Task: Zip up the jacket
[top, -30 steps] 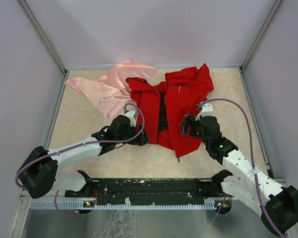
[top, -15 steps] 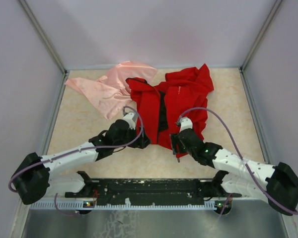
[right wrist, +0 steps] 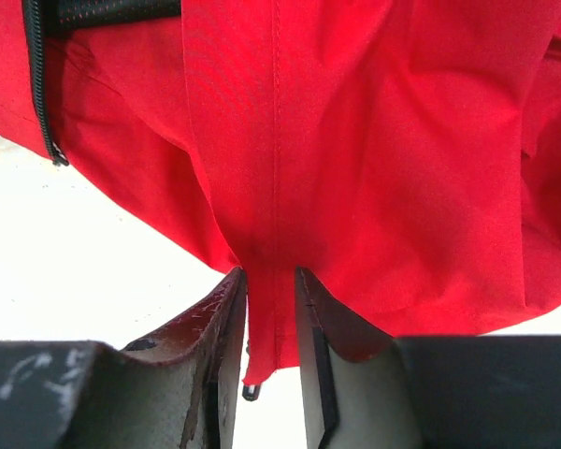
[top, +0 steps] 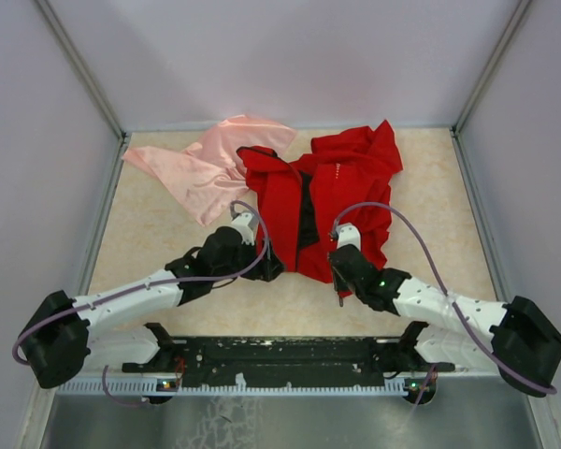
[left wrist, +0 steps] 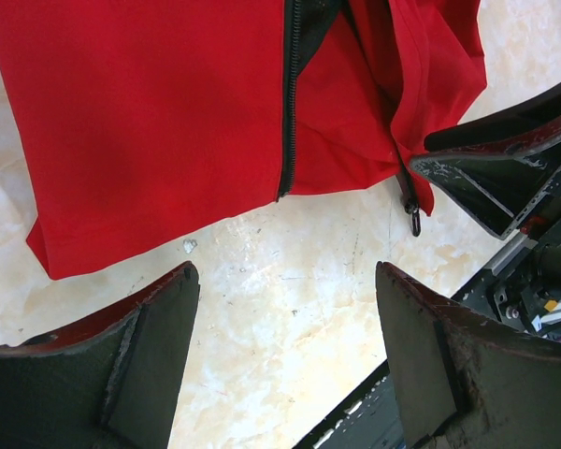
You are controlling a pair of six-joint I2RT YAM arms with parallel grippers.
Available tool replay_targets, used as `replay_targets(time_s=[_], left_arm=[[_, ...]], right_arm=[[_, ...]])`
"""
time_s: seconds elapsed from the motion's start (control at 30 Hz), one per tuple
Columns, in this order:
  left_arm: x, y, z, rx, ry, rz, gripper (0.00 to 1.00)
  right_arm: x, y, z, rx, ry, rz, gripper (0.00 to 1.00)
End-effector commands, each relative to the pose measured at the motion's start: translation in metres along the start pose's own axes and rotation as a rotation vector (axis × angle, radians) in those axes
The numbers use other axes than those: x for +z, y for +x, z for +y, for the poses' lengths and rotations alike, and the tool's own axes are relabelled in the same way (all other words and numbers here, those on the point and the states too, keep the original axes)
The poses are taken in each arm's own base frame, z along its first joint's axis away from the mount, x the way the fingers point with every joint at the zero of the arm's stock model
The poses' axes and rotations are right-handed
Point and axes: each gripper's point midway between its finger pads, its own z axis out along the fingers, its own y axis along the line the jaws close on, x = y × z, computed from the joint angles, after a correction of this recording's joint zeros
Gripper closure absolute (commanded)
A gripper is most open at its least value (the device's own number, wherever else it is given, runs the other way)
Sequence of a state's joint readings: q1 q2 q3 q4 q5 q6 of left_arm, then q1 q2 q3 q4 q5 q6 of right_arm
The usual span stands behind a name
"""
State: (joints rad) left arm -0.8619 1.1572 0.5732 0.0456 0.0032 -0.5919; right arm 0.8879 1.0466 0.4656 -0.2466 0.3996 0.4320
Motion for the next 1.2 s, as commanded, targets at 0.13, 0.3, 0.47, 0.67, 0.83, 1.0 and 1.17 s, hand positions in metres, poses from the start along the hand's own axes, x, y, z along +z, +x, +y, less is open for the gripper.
replay_targets(time_s=[0.13, 0.3, 0.47, 0.67, 0.83, 1.0, 1.17], left_arm=[[0.006, 0.003, -0.013, -0.003, 0.046, 0.004, 0.19], [0.008, 0.004, -0.016, -0.001, 0.058, 0.010, 0.19], [0.009, 0.007, -0.015, 0.000, 0.056, 0.017, 0.19], [0.009, 0.008, -0.016, 0.002, 0.060, 0.021, 0.19], [0.010, 0.008, -0.018, 0.005, 0.064, 0.021, 0.19], [0.011, 0.009, -0.018, 0.005, 0.065, 0.024, 0.19], [0.010, 0.009, -0.018, 0.007, 0.065, 0.024, 0.19]], right_arm=[[-0.006, -0.019, 0.006, 0.036, -0.024, -0.079, 0.61], [0.002, -0.009, 0.008, 0.018, -0.017, -0.031, 0.53], [0.007, -0.002, 0.008, 0.007, 0.004, -0.001, 0.51], [0.007, -0.001, 0.007, 0.011, 0.011, 0.003, 0.51], [0.007, 0.004, 0.015, -0.014, -0.011, 0.051, 0.45], [0.009, 0.011, 0.016, -0.036, 0.035, 0.086, 0.38], [0.009, 0.012, 0.013, -0.031, 0.066, 0.098, 0.42]])
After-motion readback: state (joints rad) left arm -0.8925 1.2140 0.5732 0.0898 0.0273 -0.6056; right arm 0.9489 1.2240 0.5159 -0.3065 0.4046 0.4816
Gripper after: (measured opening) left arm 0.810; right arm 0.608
